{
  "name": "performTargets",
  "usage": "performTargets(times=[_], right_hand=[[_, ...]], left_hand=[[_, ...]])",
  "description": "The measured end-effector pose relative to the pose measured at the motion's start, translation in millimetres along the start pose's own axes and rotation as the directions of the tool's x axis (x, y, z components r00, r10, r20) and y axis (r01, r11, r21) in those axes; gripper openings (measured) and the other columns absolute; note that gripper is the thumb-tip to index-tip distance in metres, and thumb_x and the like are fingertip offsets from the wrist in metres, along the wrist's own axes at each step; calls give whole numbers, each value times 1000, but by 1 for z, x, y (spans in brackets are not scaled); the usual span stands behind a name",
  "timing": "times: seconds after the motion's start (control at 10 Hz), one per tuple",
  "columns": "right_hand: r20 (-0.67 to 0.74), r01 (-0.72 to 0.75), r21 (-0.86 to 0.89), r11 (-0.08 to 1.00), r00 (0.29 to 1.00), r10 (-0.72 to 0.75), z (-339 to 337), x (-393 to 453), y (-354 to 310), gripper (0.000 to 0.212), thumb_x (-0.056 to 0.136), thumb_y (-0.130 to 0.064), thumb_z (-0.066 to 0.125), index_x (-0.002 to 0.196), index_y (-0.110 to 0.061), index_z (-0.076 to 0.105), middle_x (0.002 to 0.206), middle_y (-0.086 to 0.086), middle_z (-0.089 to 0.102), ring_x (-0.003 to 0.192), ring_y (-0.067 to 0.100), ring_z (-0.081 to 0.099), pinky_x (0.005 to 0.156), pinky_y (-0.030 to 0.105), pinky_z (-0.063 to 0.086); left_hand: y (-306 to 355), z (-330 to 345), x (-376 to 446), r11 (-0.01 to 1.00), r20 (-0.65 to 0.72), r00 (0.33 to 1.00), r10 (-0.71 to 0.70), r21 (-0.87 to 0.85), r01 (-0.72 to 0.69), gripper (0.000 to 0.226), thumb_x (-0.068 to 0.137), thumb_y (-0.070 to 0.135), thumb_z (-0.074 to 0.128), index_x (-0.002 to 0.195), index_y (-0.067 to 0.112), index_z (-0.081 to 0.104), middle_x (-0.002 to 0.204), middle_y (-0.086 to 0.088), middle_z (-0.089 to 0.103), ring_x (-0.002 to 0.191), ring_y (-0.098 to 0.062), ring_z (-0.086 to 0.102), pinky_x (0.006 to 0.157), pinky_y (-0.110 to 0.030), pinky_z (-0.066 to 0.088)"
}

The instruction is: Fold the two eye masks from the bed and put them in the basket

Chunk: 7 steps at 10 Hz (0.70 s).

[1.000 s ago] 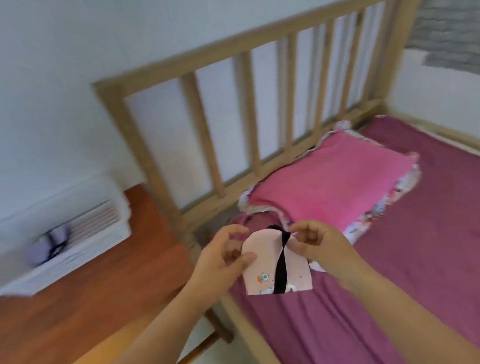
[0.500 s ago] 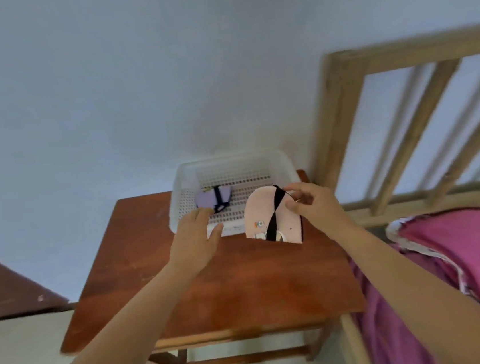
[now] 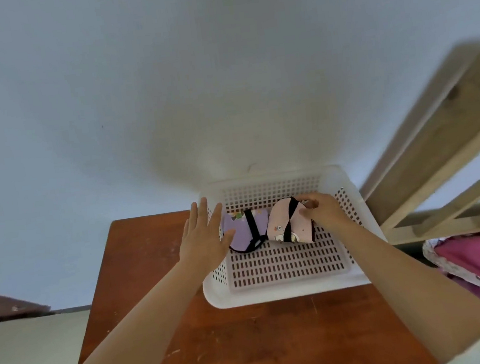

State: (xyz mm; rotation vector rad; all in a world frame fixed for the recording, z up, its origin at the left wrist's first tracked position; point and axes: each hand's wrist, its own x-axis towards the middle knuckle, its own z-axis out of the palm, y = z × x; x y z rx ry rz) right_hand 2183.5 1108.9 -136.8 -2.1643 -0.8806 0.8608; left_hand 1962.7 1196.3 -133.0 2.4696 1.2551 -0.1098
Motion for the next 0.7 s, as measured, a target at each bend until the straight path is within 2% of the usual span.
performTargets(times=[0.1,0.2,0.4,0.5,0.6,0.7], right_hand=[[7,1,-104,995,1000,0,8,10,3,36,85,1,49,120,-7,55,127,18,57,118,32,50,104,39,39],[11,29,-164,986,1000,-28,13,14,5,36,86,1,47,121,-6,54,131,17,55,120,32,49,104,37,37],[73,134,-239,962,990,-120,16,21,12,41,83,8,44,120,-6,55,129,19,57,118,31,51,101,34,39],[56,144,-272,951,989,-134,17,25,16,40,82,7,43,117,-5,58,122,20,61,112,32,53,90,29,41],[44,149,-317,937,989,-142,20,24,18,39,81,5,43,115,-5,59,120,21,62,110,33,52,88,31,41],[77,112,-344,932,993,-91,17,26,13,36,83,1,44,117,-3,56,124,22,56,115,33,49,96,36,39]], left_hand=[[0,4,0,1000,-4,1000,-10,-20,10,67,93,43,28,140,15,-9,154,-10,-18,141,-26,-19,118,-37,-3],[1,5,1,999,-3,1000,-30,-33,29,72,92,44,27,138,9,-17,152,-12,-21,141,-25,-20,117,-34,-7],[4,4,3,997,11,997,-74,-29,74,77,92,46,26,135,3,-21,152,-13,-22,140,-23,-21,114,-30,-10],[4,2,4,995,23,995,-96,-26,96,78,92,47,27,135,2,-20,152,-14,-22,140,-23,-21,114,-29,-10],[7,3,2,993,31,994,-108,-36,109,80,91,47,28,135,1,-19,152,-13,-22,140,-23,-21,114,-29,-10],[8,2,1,994,27,994,-110,-28,110,81,91,48,30,135,1,-19,152,-13,-23,140,-22,-21,114,-29,-9]])
